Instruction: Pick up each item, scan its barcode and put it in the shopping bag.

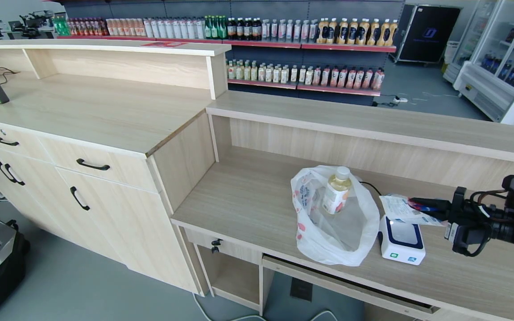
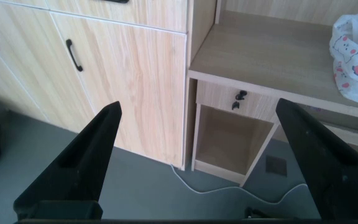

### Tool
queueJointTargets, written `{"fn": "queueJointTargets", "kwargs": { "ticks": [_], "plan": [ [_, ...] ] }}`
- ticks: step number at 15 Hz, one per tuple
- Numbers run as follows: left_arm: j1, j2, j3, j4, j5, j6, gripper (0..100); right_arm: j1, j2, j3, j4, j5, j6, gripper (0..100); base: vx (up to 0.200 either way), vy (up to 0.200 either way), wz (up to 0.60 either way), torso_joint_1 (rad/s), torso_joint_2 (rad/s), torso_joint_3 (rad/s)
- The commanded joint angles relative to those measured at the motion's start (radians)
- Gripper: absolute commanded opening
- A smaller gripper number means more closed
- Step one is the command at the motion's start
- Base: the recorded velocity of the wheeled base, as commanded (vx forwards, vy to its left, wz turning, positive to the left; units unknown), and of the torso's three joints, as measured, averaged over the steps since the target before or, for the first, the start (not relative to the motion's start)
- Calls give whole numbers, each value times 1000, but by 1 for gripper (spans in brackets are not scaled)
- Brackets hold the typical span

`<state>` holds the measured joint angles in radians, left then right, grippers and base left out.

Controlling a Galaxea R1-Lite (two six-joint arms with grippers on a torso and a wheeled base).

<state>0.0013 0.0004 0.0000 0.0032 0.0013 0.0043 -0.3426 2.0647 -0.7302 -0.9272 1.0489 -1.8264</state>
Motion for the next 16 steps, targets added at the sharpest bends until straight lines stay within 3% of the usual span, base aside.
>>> {"fn": "queueJointTargets", "kwargs": {
  "ticks": [1,16],
  "plan": [
    [0,0,0,0,0,-1,100,7,11,-12,-1,0,-1,0,0,0,0,0,0,0],
    [0,0,0,0,0,0,100,8,55,-64,-1,-1,1,0,0,0,0,0,0,0]
  ]
}}
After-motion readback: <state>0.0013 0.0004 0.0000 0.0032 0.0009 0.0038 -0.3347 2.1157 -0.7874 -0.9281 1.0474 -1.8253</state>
